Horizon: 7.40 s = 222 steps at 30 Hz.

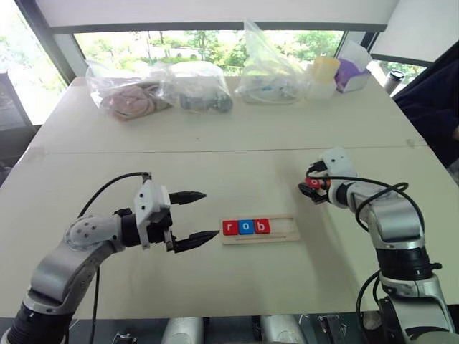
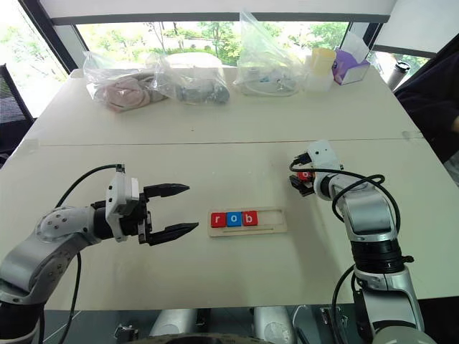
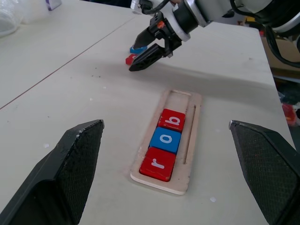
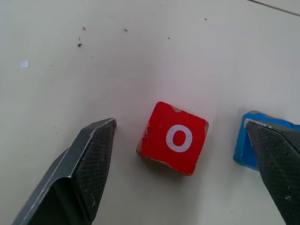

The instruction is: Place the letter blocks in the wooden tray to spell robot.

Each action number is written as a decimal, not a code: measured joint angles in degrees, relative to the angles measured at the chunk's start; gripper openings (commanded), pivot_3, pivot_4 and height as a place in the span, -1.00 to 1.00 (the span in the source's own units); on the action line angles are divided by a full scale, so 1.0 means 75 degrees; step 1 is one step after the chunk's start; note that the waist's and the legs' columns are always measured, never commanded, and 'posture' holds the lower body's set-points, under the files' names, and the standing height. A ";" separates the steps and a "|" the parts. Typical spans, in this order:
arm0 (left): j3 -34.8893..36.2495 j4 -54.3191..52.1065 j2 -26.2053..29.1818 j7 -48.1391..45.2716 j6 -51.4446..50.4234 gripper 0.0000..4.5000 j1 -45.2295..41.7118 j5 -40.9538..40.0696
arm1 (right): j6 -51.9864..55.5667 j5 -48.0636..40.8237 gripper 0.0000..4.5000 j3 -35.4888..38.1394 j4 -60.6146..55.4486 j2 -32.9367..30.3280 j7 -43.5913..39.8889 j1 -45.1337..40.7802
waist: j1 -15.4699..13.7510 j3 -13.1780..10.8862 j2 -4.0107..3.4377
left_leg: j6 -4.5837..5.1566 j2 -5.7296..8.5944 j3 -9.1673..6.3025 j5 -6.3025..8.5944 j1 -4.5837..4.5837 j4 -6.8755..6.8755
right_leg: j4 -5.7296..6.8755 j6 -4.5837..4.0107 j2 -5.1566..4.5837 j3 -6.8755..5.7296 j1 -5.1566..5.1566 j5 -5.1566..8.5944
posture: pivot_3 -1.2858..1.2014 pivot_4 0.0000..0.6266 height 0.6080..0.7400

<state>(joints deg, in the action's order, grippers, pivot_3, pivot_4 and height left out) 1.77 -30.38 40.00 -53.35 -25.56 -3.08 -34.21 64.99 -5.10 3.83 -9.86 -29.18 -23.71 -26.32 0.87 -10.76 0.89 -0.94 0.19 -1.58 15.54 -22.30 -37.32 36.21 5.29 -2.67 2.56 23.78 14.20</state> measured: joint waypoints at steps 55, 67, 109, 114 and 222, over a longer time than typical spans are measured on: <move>-0.0417 0.0670 -0.0459 -0.0200 0.0455 1.00 -0.0538 0.0473 | -0.2664 -0.2414 0.98 0.0462 -0.1584 -0.4672 -0.4038 0.2847 | -0.0004 0.0000 0.0001 | 0.0002 -0.0003 0.0019 0.0001 0.0002 0.0000 | -0.0020 -0.0002 0.0016 -0.0009 -0.0016 0.0015 | 0.03 -0.52 1.00; -0.0321 0.0328 -0.0231 -0.0218 0.0133 1.00 -0.0454 0.0021 | -0.6811 -0.1181 0.98 -0.0857 0.1695 -0.4481 -0.6672 0.2304 | -0.0015 0.0000 -0.0001 | 0.0001 -0.0004 0.0003 0.0000 0.0006 -0.0011 | -0.0006 0.0010 0.0008 -0.0006 -0.0018 0.0006 | 0.03 -0.52 1.00; -0.0122 -0.0259 -0.0158 0.0207 -0.0032 1.00 -0.0085 -0.0106 | -0.6743 -0.0233 -0.51 -0.2646 0.0757 -0.2830 -0.6958 0.0183 | -0.0027 -0.0002 -0.0005 | 0.0000 0.0000 -0.0009 0.0001 0.0032 -0.0016 | -0.0005 -0.0005 -0.0007 -0.0008 -0.0043 0.0011 | 0.03 -0.52 1.00; -0.0123 -0.0260 -0.0161 0.0269 -0.0032 1.00 -0.0082 -0.0112 | -0.6692 -0.0095 -0.51 -0.2745 0.0762 -0.2827 -0.6967 0.0183 | -0.0024 -0.0002 -0.0005 | 0.0000 0.0000 -0.0010 0.0001 0.0033 -0.0016 | -0.0004 -0.0005 -0.0007 -0.0008 -0.0043 0.0011 | 0.03 -0.52 1.00; -0.0359 0.0030 -0.0474 0.0348 0.0003 1.00 -0.0539 -0.0007 | -0.1503 0.0186 0.75 0.0278 0.2045 -0.0882 -0.0631 -0.0400 | -0.0003 0.0000 -0.0009 | 0.0000 0.0004 -0.0007 0.0000 0.0022 -0.0013 | -0.0001 0.0008 0.0001 -0.0004 -0.0034 0.0001 | 0.03 -0.52 1.00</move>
<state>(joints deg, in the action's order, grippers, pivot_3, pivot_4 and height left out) -0.92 -30.15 36.44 -50.74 -25.53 -7.12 -34.26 53.72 -3.71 5.92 5.48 -35.80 -28.44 -29.32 0.85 -10.77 0.82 -0.94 0.22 -1.63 15.54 -22.14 -37.42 36.20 5.35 -2.67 2.53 23.53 14.21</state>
